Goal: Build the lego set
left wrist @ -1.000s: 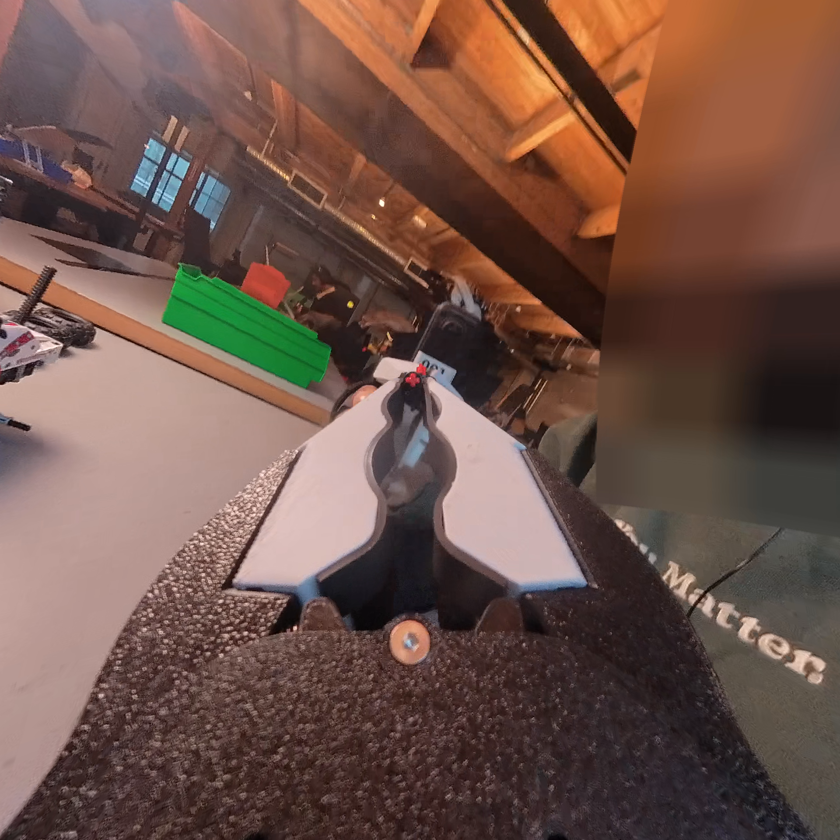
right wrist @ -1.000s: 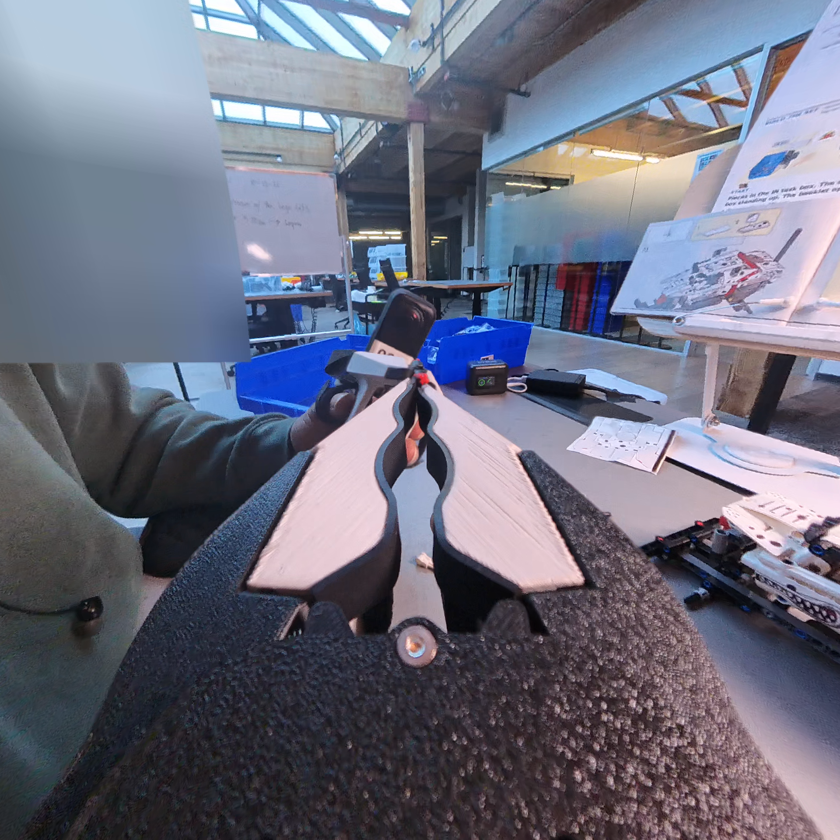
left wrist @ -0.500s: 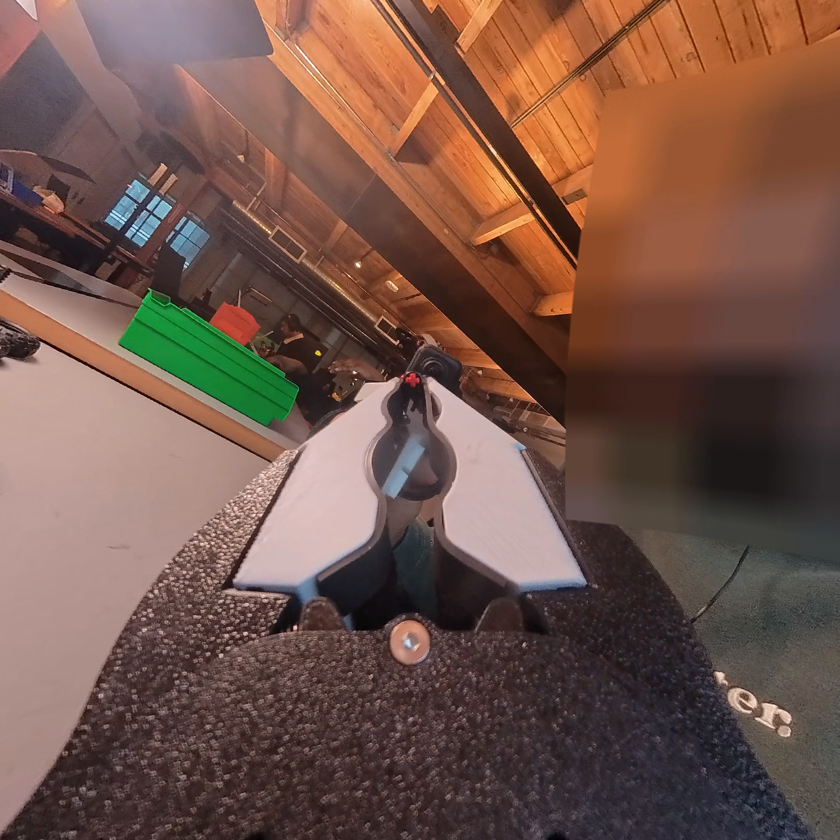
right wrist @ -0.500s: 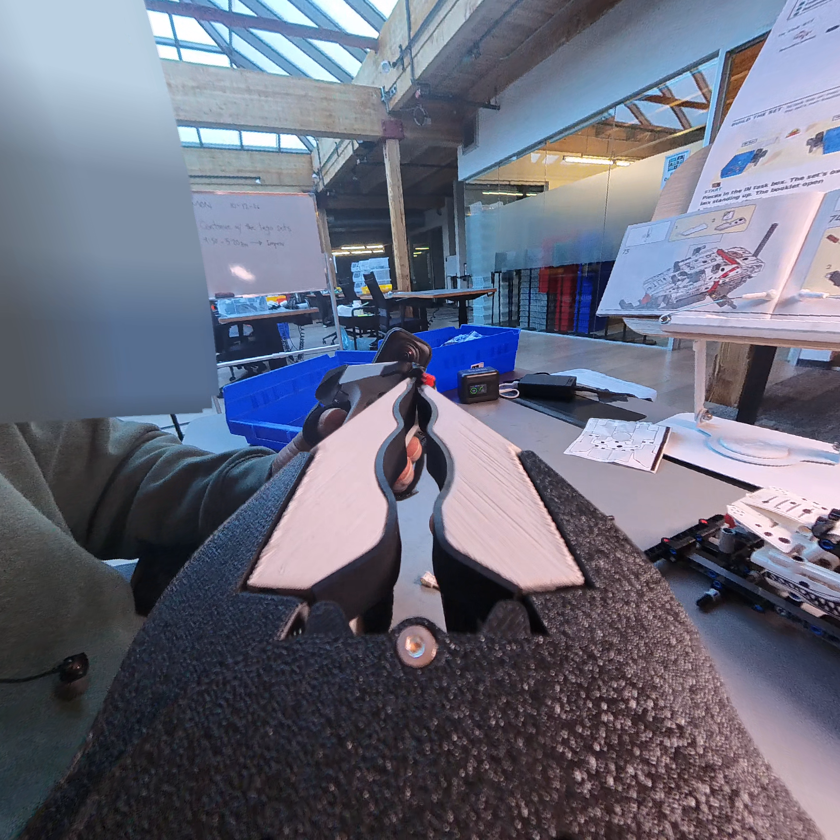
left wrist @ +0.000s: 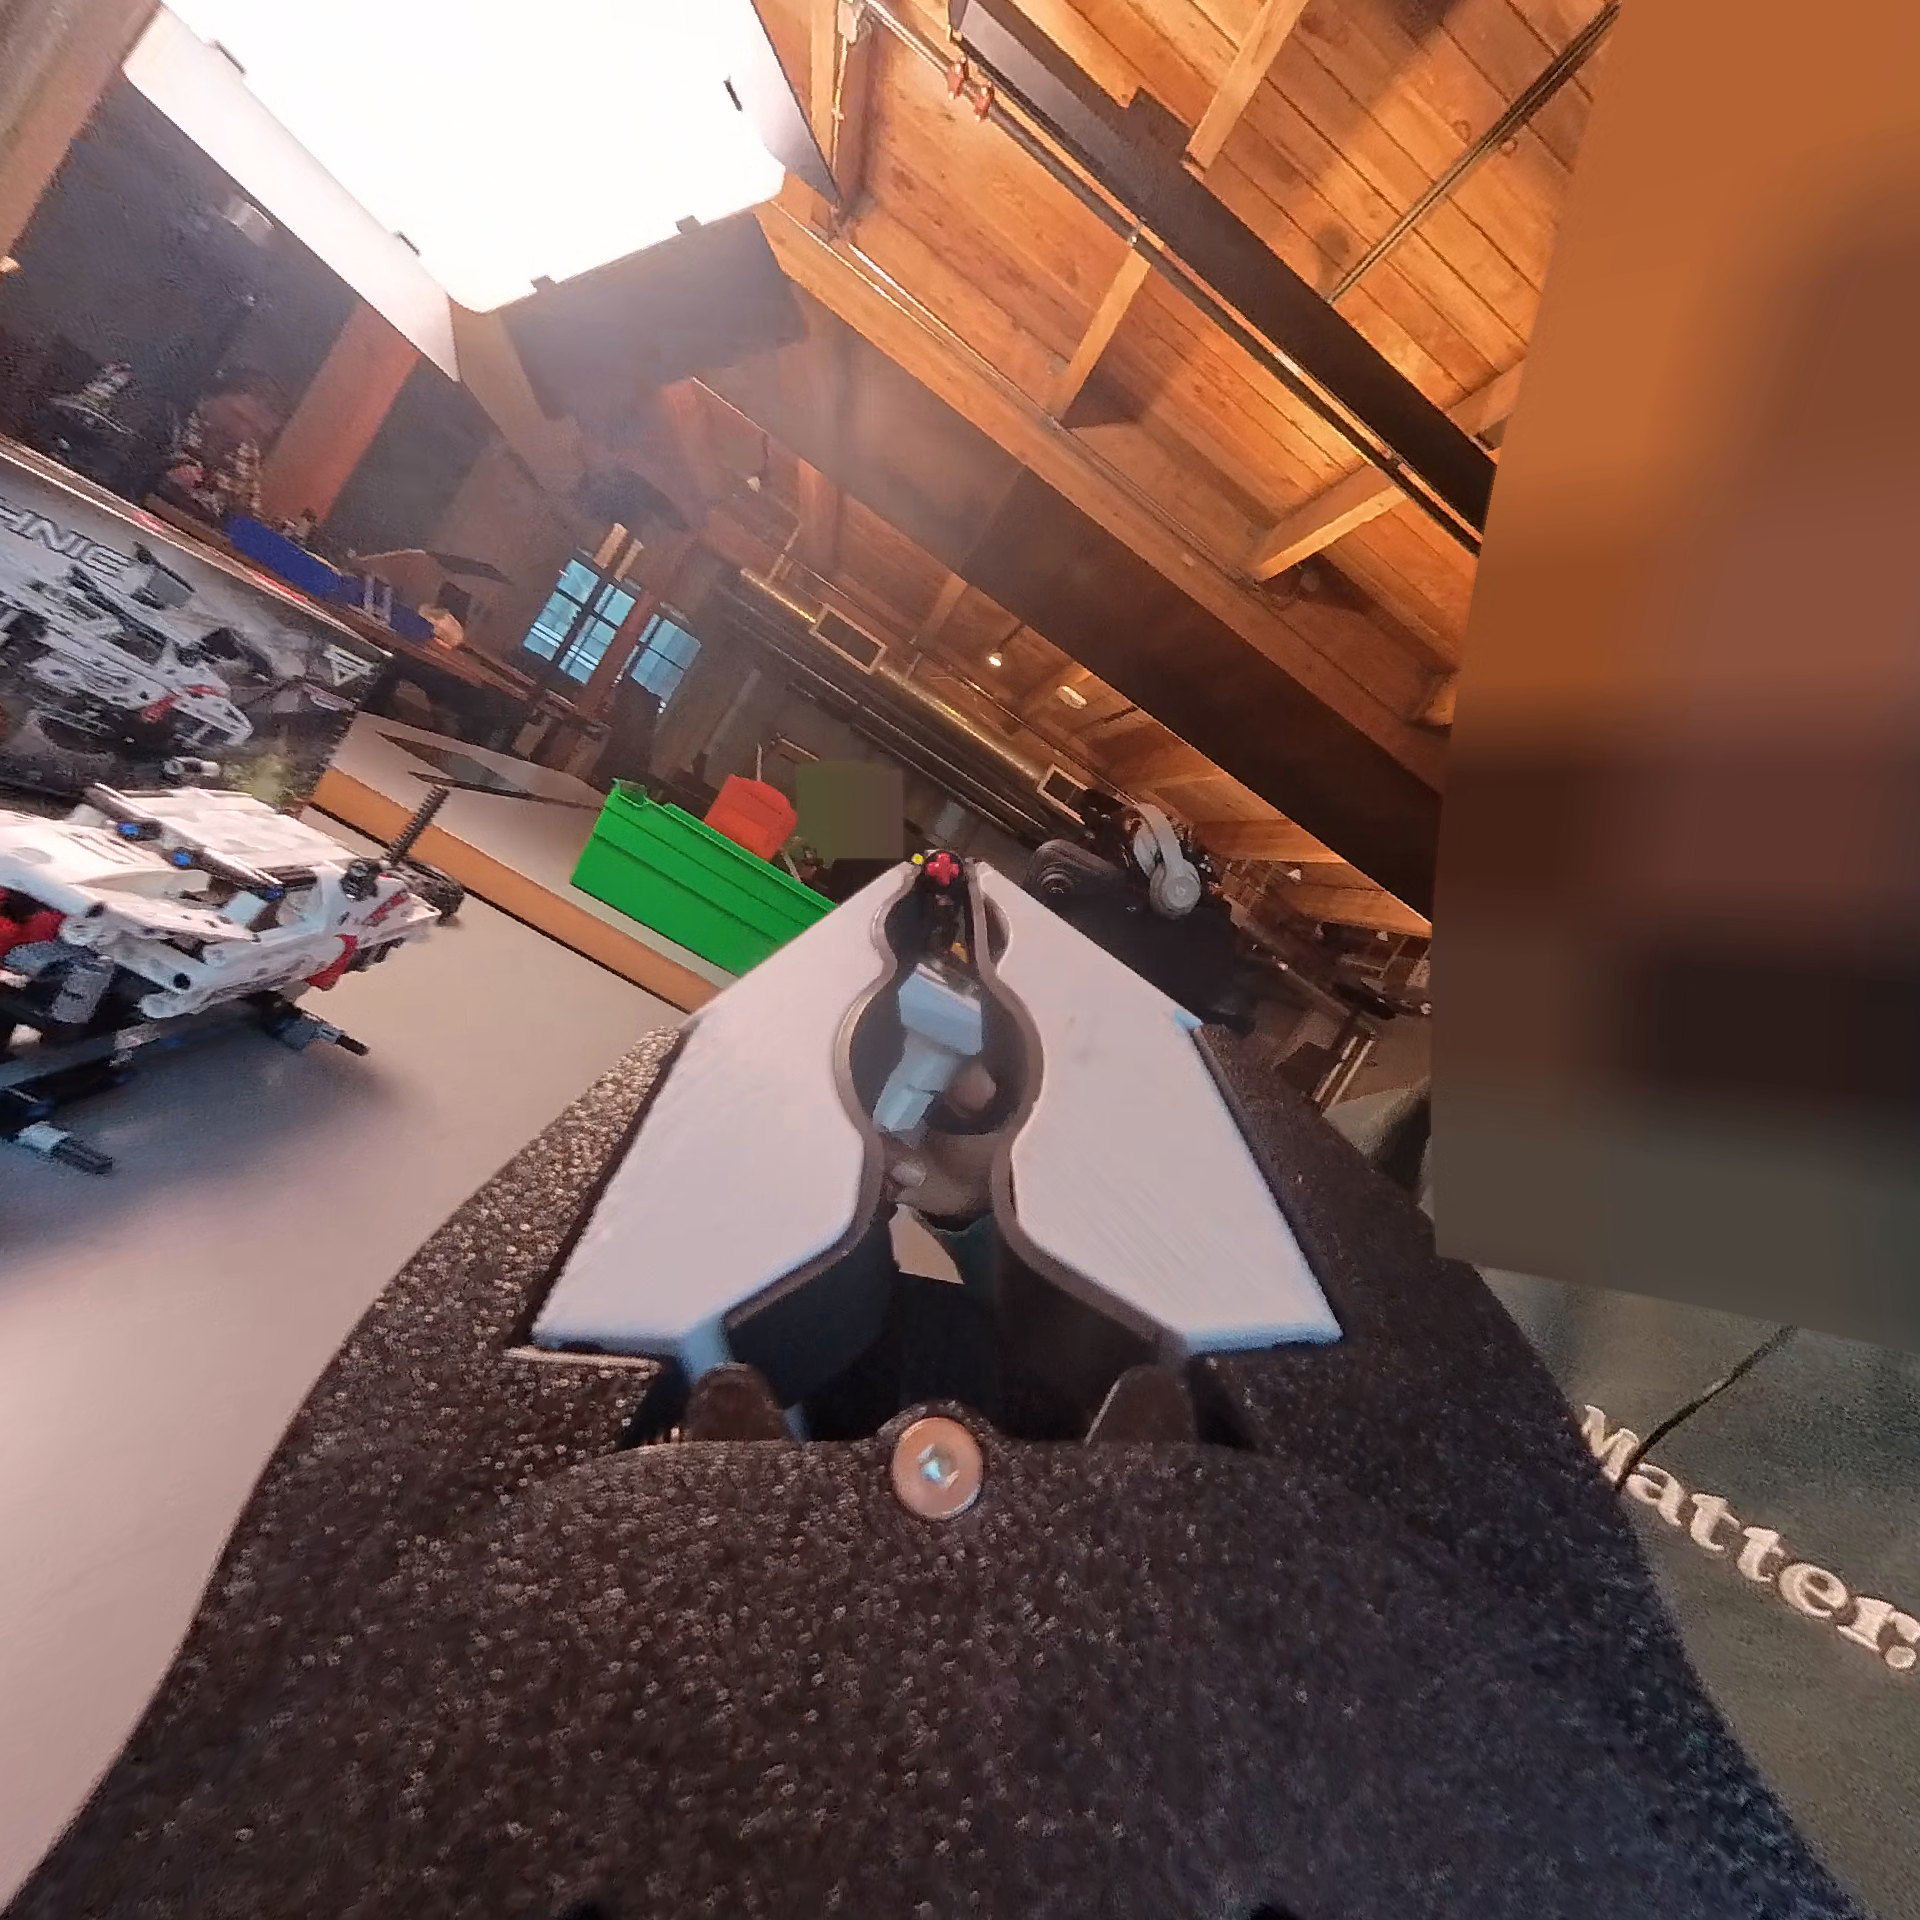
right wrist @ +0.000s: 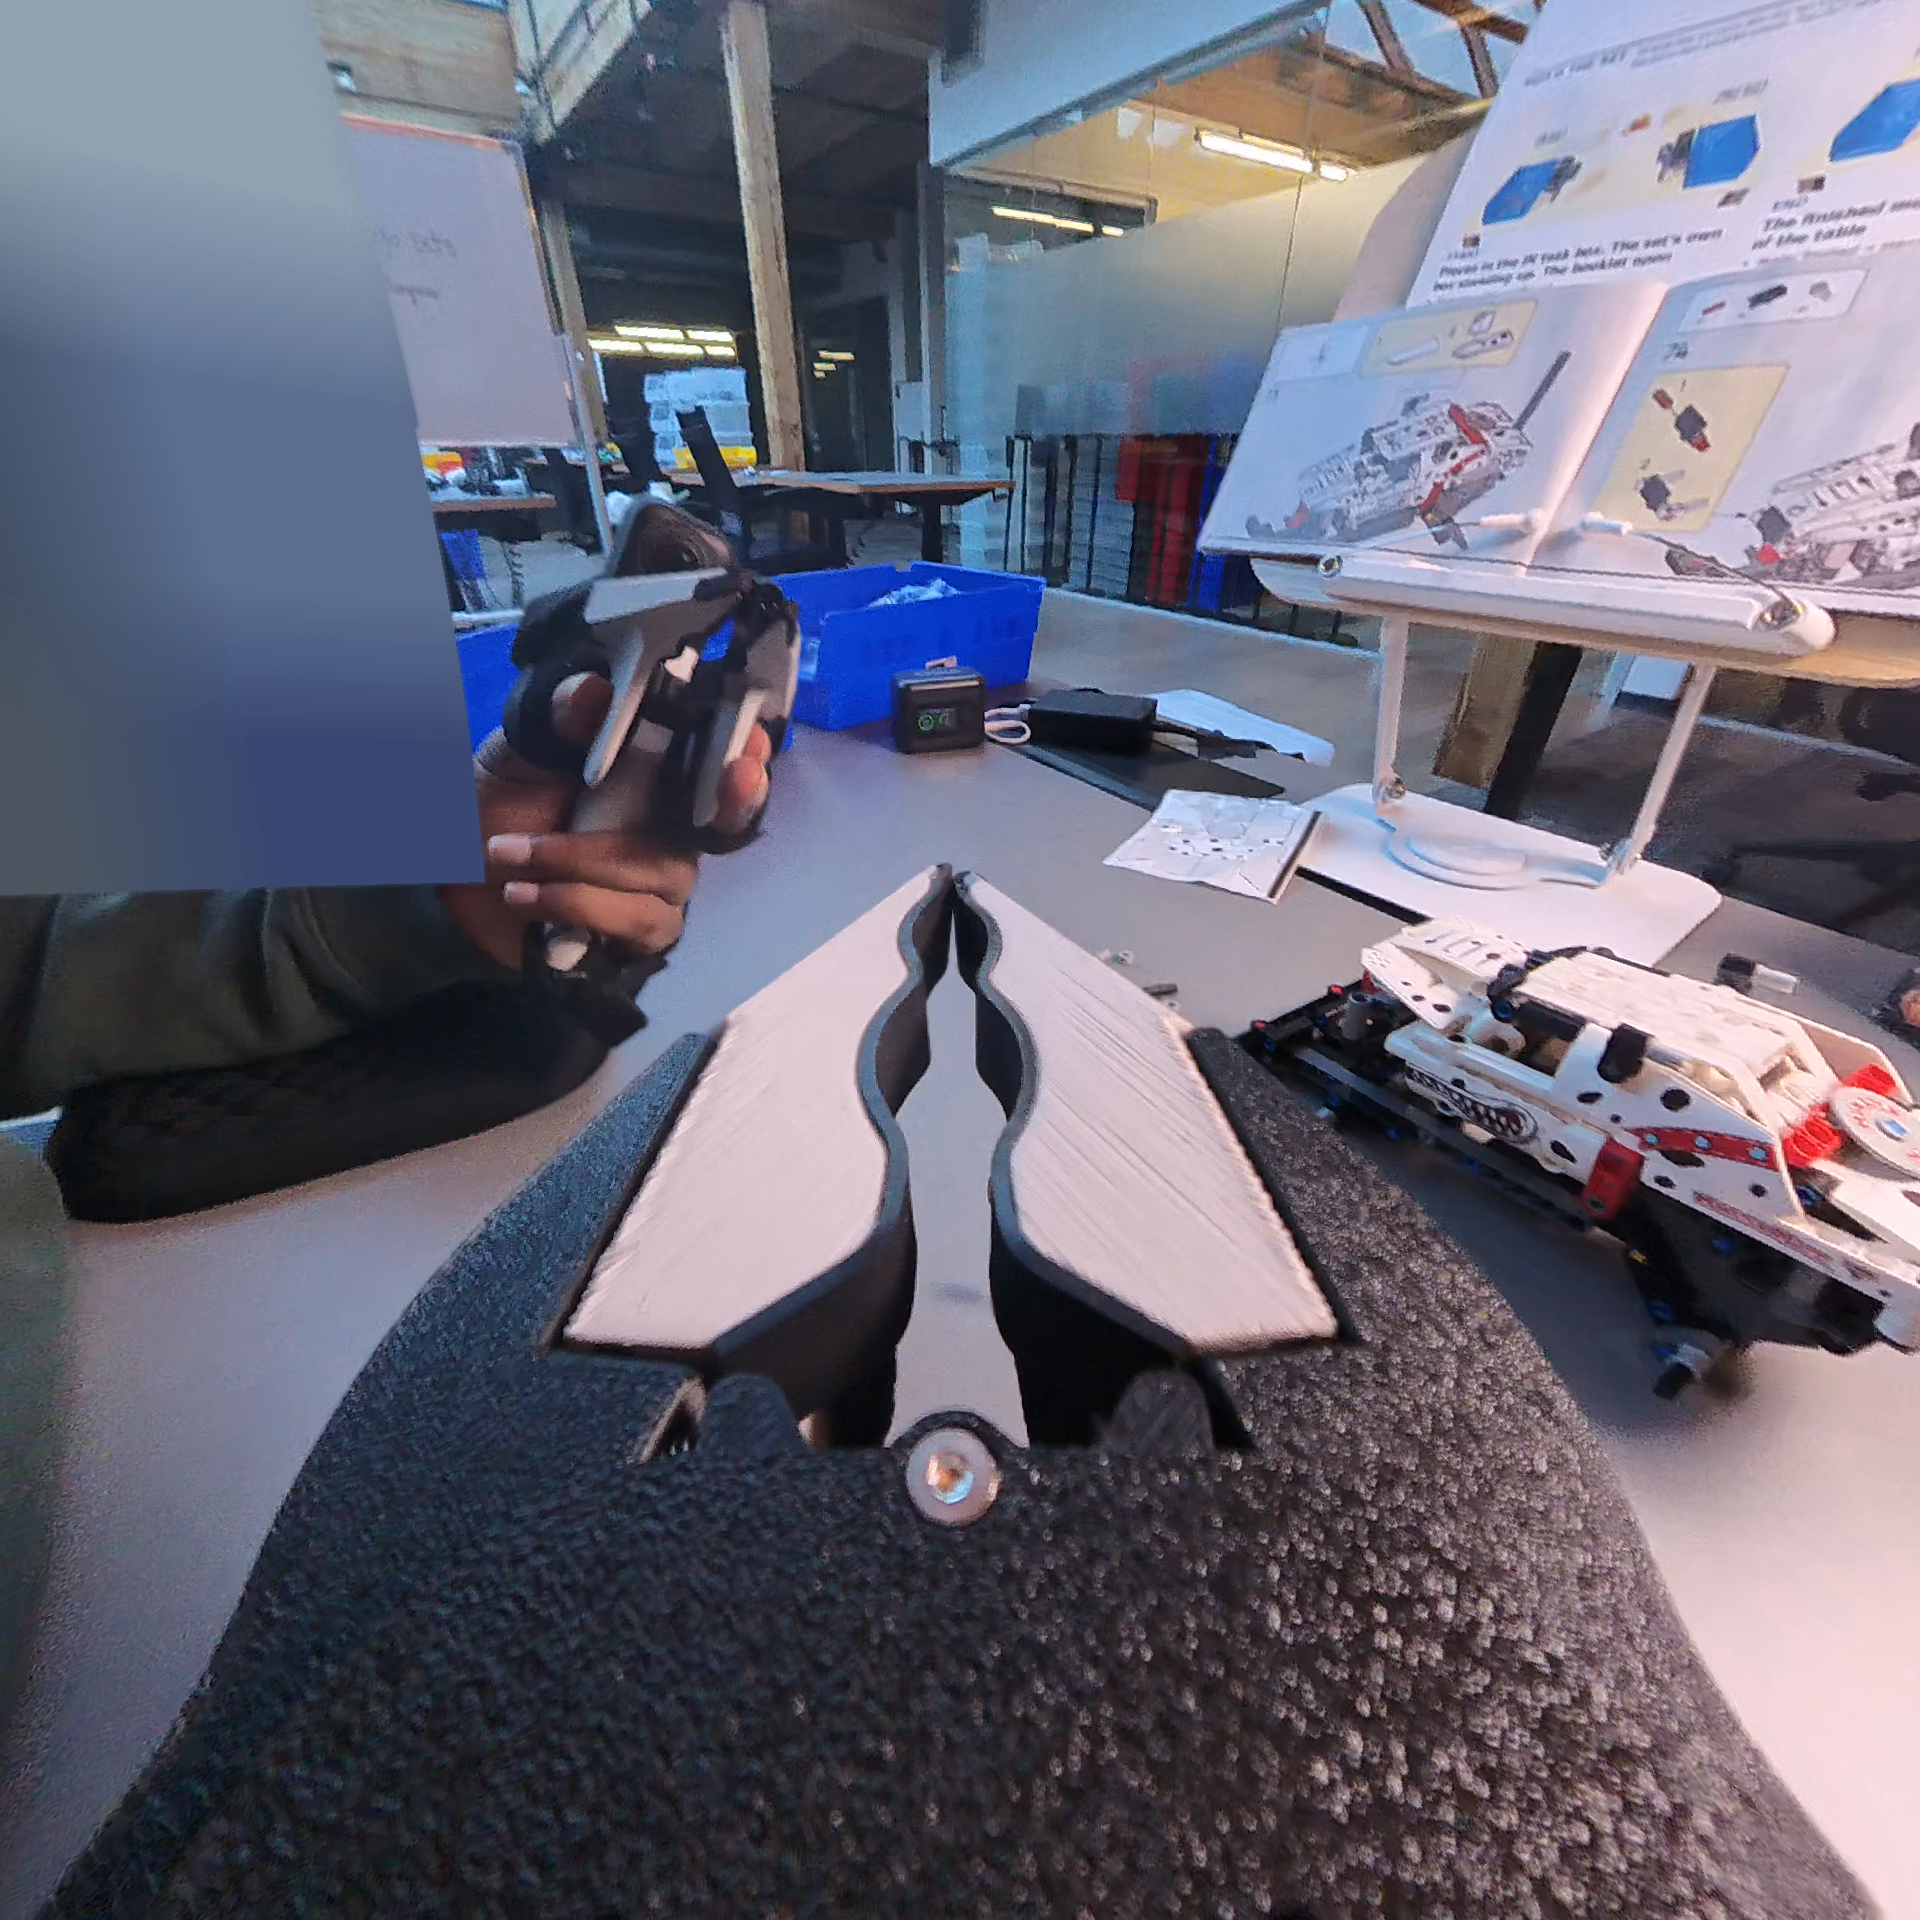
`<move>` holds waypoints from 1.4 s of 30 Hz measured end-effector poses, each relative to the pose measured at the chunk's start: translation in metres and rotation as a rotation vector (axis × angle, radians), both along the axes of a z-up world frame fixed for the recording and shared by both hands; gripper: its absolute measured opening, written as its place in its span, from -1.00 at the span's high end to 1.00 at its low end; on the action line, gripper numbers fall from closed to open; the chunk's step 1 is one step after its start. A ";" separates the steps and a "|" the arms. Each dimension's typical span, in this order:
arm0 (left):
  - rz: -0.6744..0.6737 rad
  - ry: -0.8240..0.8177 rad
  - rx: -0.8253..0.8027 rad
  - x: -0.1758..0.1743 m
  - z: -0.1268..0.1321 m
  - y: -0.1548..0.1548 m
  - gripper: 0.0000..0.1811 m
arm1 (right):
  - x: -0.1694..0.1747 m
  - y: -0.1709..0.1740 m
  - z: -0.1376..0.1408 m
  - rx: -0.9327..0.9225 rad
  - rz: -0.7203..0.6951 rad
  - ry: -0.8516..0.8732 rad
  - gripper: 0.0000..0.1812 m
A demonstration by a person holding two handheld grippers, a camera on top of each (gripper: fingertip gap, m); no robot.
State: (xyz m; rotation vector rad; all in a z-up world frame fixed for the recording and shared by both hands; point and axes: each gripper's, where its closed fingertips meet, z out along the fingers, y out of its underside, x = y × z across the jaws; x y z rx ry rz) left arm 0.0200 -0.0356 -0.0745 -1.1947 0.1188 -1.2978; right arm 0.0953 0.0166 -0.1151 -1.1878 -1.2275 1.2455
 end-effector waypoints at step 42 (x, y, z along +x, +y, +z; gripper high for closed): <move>0.251 0.601 -0.375 -0.026 -0.097 0.035 0.71 | -0.046 0.036 -0.105 0.345 0.259 -0.558 0.81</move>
